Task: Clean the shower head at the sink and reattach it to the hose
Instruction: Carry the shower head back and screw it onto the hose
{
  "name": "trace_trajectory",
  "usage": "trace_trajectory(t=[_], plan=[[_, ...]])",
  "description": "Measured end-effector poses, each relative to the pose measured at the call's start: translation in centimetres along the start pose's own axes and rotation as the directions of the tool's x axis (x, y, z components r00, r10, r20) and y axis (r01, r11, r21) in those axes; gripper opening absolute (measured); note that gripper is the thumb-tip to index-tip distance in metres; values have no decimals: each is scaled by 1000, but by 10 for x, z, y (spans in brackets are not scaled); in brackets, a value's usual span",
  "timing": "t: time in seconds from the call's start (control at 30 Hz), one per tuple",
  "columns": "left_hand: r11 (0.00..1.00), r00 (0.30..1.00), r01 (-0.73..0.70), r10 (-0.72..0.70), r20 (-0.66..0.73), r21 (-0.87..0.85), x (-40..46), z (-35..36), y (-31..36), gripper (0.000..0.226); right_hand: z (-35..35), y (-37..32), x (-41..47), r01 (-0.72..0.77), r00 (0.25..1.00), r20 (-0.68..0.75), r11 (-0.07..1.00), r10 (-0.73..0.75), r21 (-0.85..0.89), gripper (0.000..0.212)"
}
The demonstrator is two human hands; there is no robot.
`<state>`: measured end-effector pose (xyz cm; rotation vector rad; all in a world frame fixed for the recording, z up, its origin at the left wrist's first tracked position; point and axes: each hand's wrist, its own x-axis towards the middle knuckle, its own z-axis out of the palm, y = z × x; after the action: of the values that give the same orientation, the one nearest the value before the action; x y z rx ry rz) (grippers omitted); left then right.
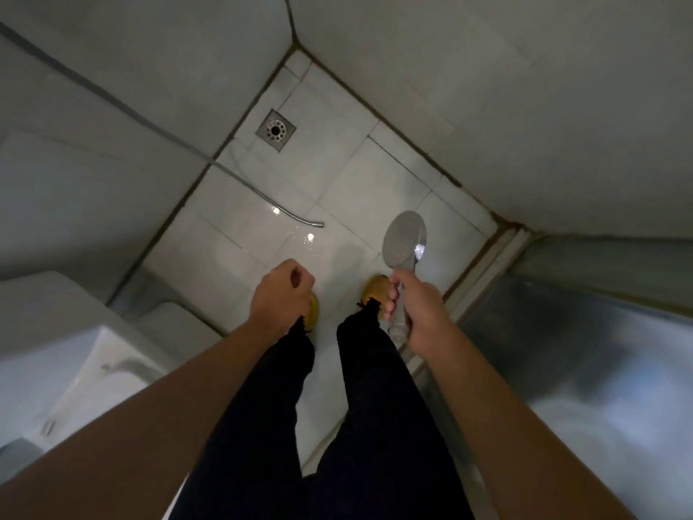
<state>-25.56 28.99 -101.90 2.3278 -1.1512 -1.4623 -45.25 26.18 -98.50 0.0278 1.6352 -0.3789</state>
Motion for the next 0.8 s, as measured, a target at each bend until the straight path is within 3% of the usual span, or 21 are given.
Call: trace_trajectory(t=[0.07,0.17,0.33,0.5,0.8], plan=[[993,996,86,-86,-9,86,36,12,-15,12,5,-6,40,-31,999,16,999,31,-18,29],[985,995,94,-96,6,144,89,32,-27,11,14,-13,98,-51,999,18,999,51,1,29],[964,995,-68,45,94,256,182,77,-70,7,26,-10,196,-81,997,21,995,80,59,31],[962,996,-83,69,63,260,264,115,-116,14,42,5,277,-105,994,36,993,103,55,26],[902,983,-180,178,41,392,379,187,-186,25,79,38,397,30,998,-55,1000,-30,7,5]])
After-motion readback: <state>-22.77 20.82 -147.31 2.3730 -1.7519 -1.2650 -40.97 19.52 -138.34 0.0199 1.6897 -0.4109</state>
